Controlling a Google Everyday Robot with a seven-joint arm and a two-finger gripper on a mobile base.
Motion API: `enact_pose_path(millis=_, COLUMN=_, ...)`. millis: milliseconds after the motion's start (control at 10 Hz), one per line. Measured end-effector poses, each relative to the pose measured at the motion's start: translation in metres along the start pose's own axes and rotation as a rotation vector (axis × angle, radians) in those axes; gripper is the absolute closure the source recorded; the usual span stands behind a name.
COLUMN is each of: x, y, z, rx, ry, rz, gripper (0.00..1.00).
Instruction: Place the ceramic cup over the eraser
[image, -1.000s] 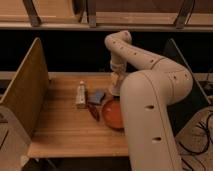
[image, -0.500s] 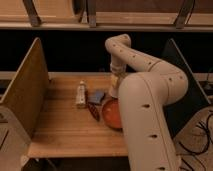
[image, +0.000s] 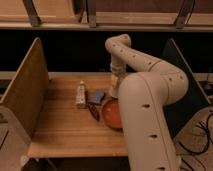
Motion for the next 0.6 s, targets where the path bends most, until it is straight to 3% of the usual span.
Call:
enact_pose_path(millis=200, x=0.0001, y=0.0, z=0.0, rx=0.0, ry=0.0, rz=0.0, gripper=0.26)
enact_pose_path(millis=300, x=0.0001, y=0.0, z=0.0, rx=0.0, ry=0.0, rz=0.0, gripper=0.22)
enact_pose_path(millis=600, x=0.0, y=0.0, z=-0.0001, rx=0.0, ry=0.0, rz=0.0, gripper=0.2)
